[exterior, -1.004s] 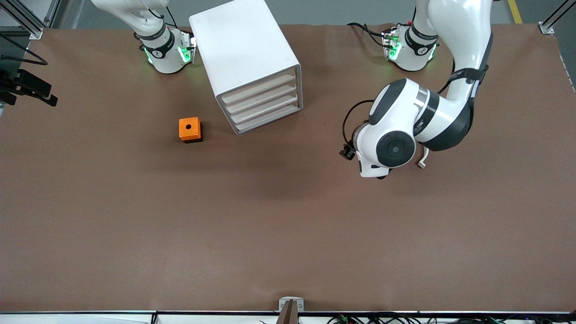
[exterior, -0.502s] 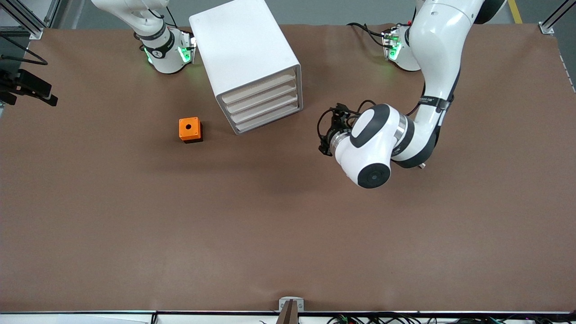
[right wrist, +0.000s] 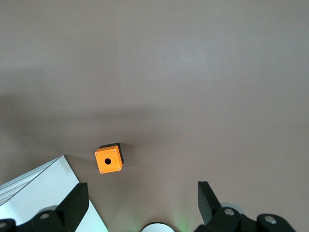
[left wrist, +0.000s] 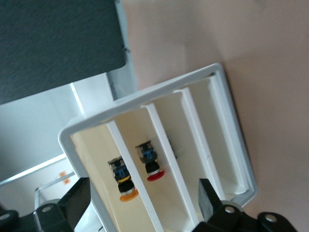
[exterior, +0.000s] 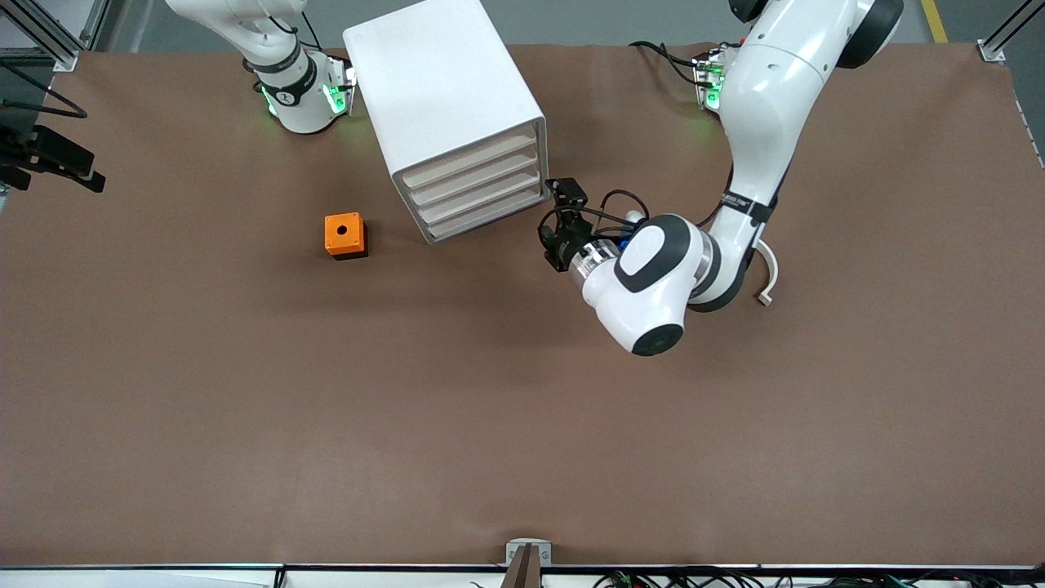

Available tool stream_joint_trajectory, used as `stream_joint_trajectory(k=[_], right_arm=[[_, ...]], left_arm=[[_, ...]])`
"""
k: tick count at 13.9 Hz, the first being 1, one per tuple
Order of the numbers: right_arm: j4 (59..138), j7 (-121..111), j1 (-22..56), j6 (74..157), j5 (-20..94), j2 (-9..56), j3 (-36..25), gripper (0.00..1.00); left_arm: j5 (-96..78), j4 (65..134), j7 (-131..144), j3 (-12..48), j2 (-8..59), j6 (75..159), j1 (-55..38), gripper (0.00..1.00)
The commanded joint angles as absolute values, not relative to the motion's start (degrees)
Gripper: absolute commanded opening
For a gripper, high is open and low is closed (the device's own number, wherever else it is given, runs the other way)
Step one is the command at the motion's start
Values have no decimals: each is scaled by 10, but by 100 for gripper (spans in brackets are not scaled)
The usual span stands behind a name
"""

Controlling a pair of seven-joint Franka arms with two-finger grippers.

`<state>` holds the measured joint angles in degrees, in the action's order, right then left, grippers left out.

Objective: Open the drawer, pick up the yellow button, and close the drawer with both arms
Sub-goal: 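Grasp the drawer edge with the left gripper and pull it open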

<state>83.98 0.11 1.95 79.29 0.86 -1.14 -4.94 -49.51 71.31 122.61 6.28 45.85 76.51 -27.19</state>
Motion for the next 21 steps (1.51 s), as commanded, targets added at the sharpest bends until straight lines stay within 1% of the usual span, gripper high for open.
stream_joint_trajectory(k=[1, 3, 4, 6, 10, 14, 16, 21], right_arm=[[851, -3, 11, 796, 9, -25, -43, 100], [843, 3, 11, 796, 8, -21, -43, 100], [843, 4, 11, 797, 9, -18, -43, 100], [842, 4, 13, 800, 4, -10, -43, 100], [842, -4, 9, 802, 2, 8, -44, 100], [842, -4, 11, 825, 0, 27, -44, 100], [842, -5, 10, 847, 2, 55, -44, 100], [842, -15, 5, 854, -5, 85, -44, 100]], left_arm=[[-532, 693, 1246, 62, 481, 752, -278, 75], [-556, 694, 1258, 68, 487, 744, -283, 62], [-558, 697, 1266, 69, 490, 742, -286, 57], [-559, 701, 1274, 70, 494, 741, -294, 51], [-562, 704, 1288, 71, 515, 723, -314, 50], [-597, 711, 1291, 71, 523, 691, -324, 50], [-609, 711, 1295, 71, 529, 688, -331, 50], [-612, 711, 1316, 70, 536, 688, -344, 49]])
